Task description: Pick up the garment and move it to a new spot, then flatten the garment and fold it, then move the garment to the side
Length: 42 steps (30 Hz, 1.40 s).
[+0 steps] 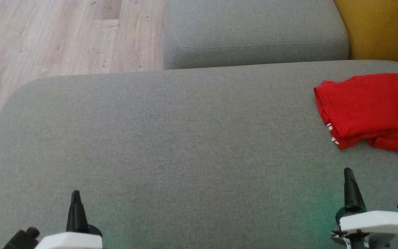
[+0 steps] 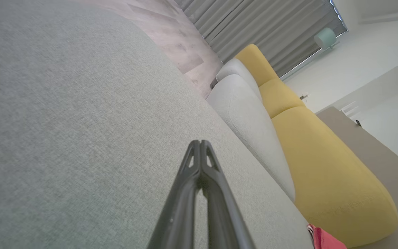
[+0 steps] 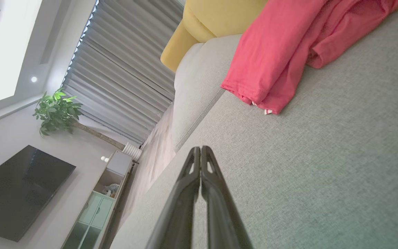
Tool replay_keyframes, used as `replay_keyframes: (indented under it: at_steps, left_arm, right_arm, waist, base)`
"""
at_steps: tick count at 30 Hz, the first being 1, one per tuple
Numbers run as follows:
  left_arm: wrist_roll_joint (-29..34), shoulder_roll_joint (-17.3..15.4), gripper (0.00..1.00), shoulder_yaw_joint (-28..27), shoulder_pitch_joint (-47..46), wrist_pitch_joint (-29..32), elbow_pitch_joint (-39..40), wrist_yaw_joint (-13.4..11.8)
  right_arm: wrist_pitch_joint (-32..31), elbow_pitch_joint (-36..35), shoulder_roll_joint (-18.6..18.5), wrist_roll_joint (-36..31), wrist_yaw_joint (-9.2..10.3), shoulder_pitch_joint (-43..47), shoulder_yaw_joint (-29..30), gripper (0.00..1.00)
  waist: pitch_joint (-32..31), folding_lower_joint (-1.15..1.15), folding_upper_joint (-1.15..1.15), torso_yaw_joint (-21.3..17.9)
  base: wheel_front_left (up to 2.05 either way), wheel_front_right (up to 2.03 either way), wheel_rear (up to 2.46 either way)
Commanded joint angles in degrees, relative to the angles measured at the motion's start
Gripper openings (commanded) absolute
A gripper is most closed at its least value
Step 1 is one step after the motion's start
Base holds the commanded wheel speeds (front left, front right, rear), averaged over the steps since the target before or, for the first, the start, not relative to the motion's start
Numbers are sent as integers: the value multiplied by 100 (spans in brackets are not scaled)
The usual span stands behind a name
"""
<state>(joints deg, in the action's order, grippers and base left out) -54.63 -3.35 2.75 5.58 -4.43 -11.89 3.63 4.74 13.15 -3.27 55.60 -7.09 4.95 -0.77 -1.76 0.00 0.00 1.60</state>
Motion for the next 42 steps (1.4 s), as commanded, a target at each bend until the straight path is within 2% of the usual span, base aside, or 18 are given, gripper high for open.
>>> replay_keyframes:
  at_steps: [1, 42]
  left_arm:
    - [-144, -87, 0, -165, -345, 34, 148, 57]
    - [-2952, -86, 0, -597, -954, 713, -117, 302]
  right_arm:
    - [-29, -152, -111, 152, -22, -321, -16, 0]
    - [-710, 17, -120, 2907, -35, -897, 373, 0]
  waist:
    - [4, 0, 0, -3]
    - [146, 0, 0, -120]
  base:
    - [0, 0, 0]
    - [0, 0, 0]
